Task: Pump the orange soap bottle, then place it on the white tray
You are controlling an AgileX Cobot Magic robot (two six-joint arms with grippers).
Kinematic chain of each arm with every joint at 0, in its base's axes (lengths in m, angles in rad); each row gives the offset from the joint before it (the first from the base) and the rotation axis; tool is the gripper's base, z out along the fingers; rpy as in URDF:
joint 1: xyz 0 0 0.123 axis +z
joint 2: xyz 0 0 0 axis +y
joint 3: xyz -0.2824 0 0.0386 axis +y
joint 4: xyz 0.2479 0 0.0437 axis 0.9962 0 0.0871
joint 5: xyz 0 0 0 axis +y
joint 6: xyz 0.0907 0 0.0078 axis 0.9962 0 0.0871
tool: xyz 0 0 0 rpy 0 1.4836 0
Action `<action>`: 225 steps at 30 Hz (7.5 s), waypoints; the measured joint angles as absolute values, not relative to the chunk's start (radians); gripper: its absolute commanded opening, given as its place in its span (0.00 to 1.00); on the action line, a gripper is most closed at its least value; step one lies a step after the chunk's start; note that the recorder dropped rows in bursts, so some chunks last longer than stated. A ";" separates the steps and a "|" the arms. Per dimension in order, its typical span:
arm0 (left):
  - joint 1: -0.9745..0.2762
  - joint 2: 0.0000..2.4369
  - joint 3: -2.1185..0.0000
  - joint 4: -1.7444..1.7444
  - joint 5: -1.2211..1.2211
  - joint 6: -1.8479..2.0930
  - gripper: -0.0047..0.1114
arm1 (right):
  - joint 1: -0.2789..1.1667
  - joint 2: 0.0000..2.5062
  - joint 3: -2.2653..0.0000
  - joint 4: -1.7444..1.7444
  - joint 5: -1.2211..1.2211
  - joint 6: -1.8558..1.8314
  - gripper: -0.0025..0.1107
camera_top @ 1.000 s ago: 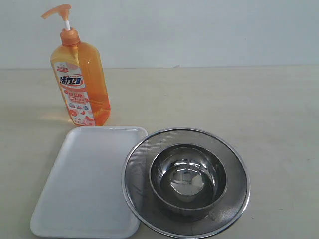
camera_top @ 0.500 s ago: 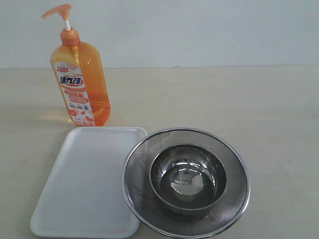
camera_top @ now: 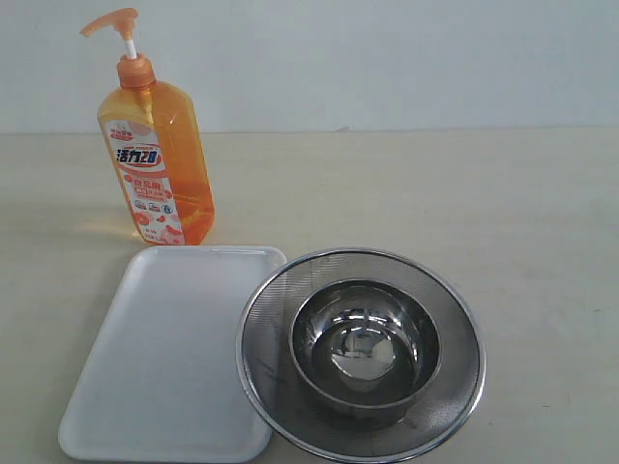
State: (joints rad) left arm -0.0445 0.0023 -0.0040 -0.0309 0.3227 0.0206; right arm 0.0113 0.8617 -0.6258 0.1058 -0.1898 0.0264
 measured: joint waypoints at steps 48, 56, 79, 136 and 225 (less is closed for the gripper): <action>-0.045 0.002 -0.004 -0.031 0.323 0.021 0.08 | 0.280 2.096 -1.423 1.678 1.133 -2.102 0.02; -0.045 0.002 -0.004 -0.031 0.323 0.021 0.08 | 0.280 2.260 -1.515 1.729 1.199 -2.118 0.02; -0.045 0.002 -0.004 -0.031 0.323 0.021 0.08 | 0.419 2.271 -1.624 1.722 0.885 -1.935 0.15; -0.045 0.002 -0.004 -0.031 0.323 0.021 0.08 | 0.570 2.546 -2.080 1.723 0.765 -1.926 0.95; -0.045 0.002 -0.004 -0.031 0.323 0.021 0.08 | 0.359 2.054 -2.072 0.623 1.150 -0.912 0.02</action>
State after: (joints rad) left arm -0.0445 0.0023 -0.0040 -0.0309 0.3227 0.0206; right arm 0.3590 2.0543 -2.0720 0.6225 1.1496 -0.9118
